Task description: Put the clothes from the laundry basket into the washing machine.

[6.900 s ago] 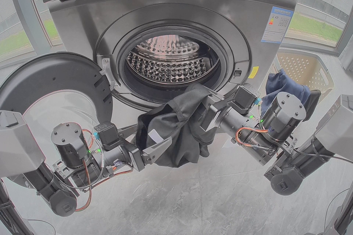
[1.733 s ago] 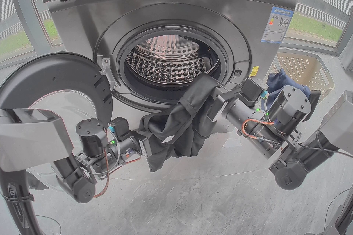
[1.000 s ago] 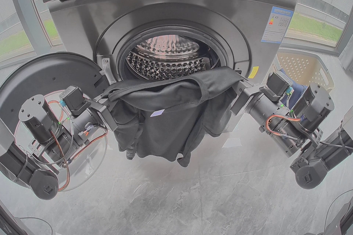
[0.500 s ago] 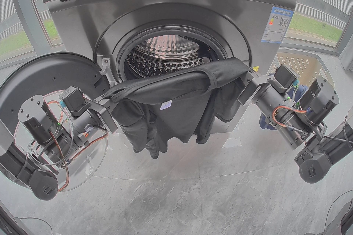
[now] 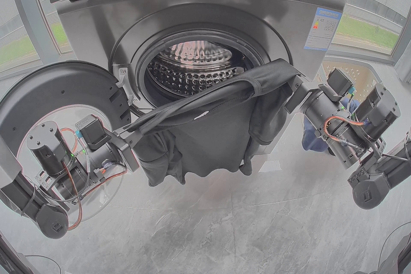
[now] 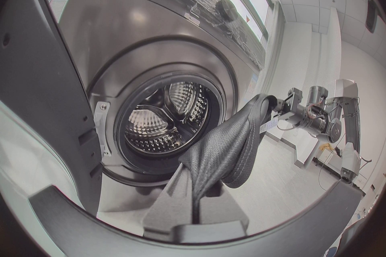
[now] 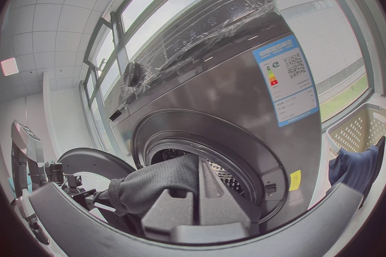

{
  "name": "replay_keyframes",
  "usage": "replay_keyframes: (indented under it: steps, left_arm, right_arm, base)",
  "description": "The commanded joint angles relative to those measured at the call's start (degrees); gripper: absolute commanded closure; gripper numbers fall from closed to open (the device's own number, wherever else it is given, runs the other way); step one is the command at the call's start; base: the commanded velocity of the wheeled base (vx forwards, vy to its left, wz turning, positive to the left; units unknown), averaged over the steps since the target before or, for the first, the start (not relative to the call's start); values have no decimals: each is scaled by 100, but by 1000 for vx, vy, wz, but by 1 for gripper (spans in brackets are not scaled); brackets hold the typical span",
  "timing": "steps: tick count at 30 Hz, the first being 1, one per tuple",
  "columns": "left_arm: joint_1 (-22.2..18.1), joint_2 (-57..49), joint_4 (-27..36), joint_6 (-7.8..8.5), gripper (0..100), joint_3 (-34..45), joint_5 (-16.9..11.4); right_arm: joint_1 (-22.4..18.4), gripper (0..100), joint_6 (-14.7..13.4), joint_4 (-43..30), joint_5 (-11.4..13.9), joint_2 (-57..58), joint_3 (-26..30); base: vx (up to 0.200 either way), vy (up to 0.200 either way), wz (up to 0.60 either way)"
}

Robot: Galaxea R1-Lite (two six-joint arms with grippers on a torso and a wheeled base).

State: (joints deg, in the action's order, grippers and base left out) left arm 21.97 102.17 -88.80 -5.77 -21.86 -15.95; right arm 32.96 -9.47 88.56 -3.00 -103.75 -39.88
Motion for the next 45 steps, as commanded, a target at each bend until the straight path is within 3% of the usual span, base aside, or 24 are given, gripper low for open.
replay_keyframes:
  steps: [1,14,18,24,36,41,42,45]
  left_arm:
    - [-70,-92,-6,-39,100,-82,-14]
    - [-228,-206,-6,-118,100,-750,-5]
    - [-228,-215,-6,-127,100,-759,-5]
    - [-193,-215,-6,-127,100,-794,232]
    - [-149,-189,-6,-118,100,-741,232]
    - [238,-118,-6,-109,100,-723,232]
    - [545,-48,-6,-91,100,-715,232]
    - [941,93,3,-91,100,-820,215]
  right_arm:
    - [-88,100,-28,3,1,-22,-3]
    - [-36,100,-28,-6,80,-13,410]
    - [-18,100,-11,-6,89,-22,489]
    - [-18,100,16,3,186,31,621]
    - [-71,100,33,-6,203,136,656]
    - [8,100,24,-6,230,127,692]
    - [79,100,33,-6,221,101,753]
    - [307,100,24,-59,203,22,797]
  base:
    - [0,0,0]
    - [0,0,0]
    - [0,0,0]
    - [0,0,0]
    - [0,0,0]
    - [0,0,0]
    - [0,0,0]
    - [0,0,0]
